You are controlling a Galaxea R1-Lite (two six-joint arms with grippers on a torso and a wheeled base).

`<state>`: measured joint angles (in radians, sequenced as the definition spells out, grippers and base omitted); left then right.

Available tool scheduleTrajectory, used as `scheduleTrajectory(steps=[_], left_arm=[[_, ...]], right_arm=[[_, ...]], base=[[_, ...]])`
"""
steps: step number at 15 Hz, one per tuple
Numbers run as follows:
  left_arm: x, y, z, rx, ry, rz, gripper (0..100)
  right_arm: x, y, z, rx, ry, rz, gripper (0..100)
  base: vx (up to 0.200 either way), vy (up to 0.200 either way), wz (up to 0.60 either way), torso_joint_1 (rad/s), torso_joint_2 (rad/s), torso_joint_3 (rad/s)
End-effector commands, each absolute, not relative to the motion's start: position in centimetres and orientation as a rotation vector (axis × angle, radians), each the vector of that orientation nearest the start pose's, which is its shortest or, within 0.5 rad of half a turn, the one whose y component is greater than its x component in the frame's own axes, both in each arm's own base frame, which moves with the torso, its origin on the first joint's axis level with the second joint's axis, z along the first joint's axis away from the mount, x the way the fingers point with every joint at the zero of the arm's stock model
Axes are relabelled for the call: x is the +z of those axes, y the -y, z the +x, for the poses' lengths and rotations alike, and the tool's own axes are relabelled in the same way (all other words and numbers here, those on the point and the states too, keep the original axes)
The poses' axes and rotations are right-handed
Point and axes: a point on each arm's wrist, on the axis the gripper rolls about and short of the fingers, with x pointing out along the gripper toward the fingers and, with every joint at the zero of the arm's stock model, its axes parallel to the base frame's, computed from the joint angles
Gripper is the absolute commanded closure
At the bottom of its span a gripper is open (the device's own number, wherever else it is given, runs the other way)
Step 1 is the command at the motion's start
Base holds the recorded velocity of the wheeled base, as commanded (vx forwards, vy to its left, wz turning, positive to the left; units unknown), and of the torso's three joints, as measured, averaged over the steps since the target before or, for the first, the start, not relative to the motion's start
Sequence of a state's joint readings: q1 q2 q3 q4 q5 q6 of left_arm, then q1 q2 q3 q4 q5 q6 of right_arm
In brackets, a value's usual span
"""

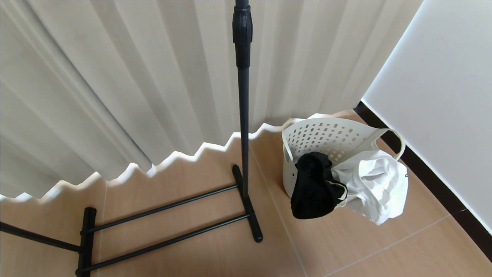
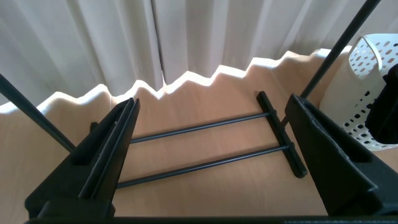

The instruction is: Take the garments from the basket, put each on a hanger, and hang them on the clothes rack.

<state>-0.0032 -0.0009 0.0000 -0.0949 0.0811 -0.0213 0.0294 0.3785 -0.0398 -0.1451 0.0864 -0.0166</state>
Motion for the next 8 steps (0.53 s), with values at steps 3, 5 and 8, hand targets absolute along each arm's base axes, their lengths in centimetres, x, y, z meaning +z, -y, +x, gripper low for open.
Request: scheduleTrajectory(steps=[3,5,8], left_arm=[[8.5,-0.2,-2.3,0.077,0.096,-0.025,0],[8.5,-0.2,-2.3,0.077,0.096,-0.025,0],[8.5,-0.2,-2.3,0.077,0.096,-0.025,0]], right_arm=[[15.1,-2.9,18.5,0.278,-0.547,-0.297,0],[16.9,-5.4,24.4,0.327,-0.554,-0.457,0],[18.9,-7.6,30.5,0.349,-0.561,-0.618,0]], base=[[0.000,0.000,0.00,0.000,0.00,0.000],[0.000,0.000,0.00,0.000,0.00,0.000],[0.000,0.000,0.00,0.000,0.00,0.000]])
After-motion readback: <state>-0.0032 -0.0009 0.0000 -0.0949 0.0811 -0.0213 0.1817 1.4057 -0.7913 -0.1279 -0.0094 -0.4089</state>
